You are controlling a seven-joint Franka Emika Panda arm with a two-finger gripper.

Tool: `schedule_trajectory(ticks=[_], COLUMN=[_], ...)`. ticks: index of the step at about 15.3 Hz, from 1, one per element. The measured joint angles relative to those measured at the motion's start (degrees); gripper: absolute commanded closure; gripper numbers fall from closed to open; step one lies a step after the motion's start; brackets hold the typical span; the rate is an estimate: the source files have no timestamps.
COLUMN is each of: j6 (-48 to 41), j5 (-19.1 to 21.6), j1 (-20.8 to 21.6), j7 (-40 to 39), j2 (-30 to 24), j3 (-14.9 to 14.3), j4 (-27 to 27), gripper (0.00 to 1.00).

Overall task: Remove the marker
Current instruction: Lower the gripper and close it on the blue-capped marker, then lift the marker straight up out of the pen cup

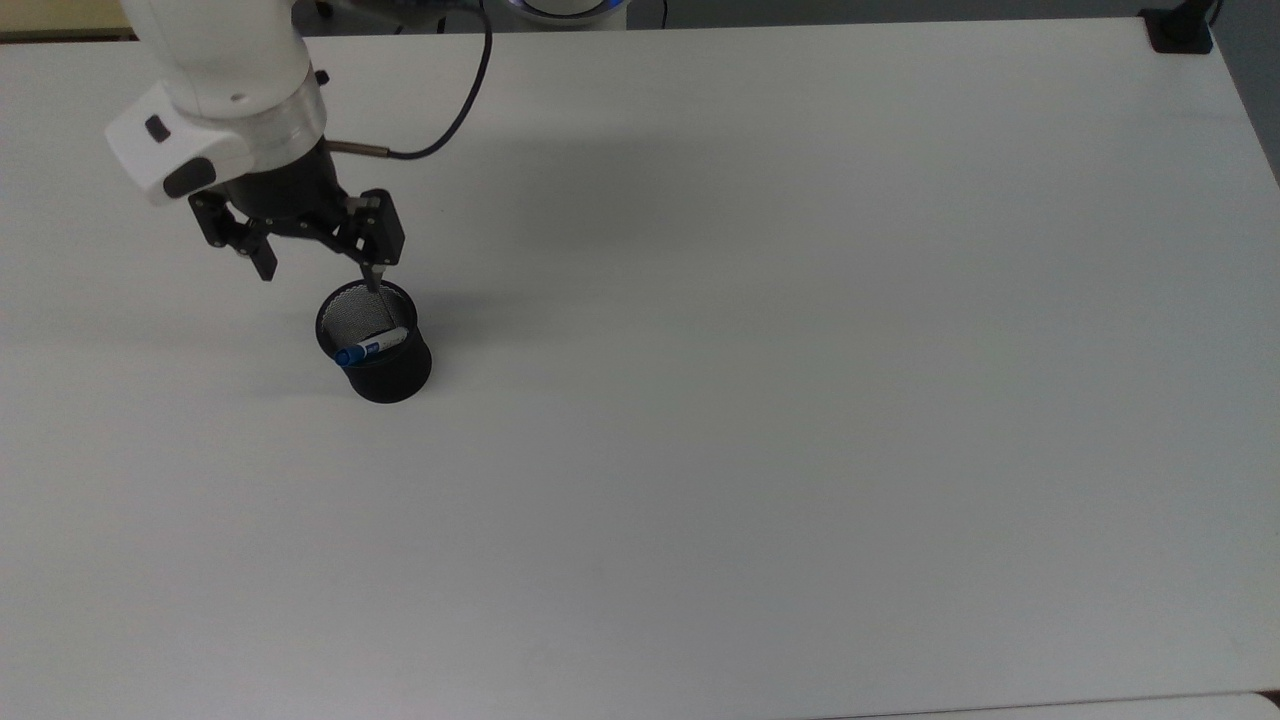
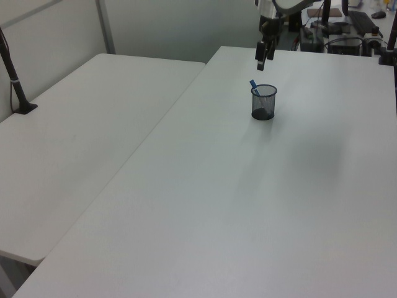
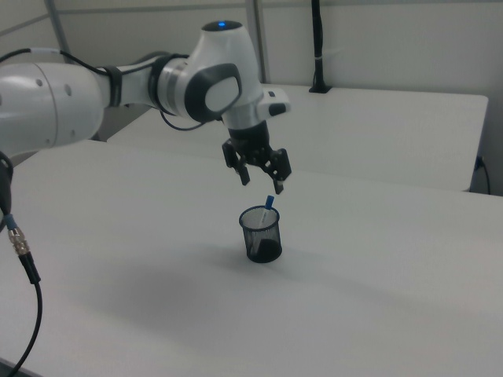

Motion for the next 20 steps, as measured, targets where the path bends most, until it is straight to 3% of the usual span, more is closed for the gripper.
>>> schedule_trajectory(ticks=[6, 14, 18, 20], j6=[4.36, 5.92, 7.98, 9.15], j5=[-0.20, -0.21, -0.21, -0.21], j1=[-0.48, -0.04, 0.22, 0.22], j7=[-1.62, -1.71, -1.71, -1.70], j2=[2.93, 5.72, 6.21, 6.26], j3=[0.01, 0.35, 0.89, 0.89], j4=[-0.03, -0.03, -0.01, -0.01], gripper=[0.36, 0.49, 0.77, 0.84])
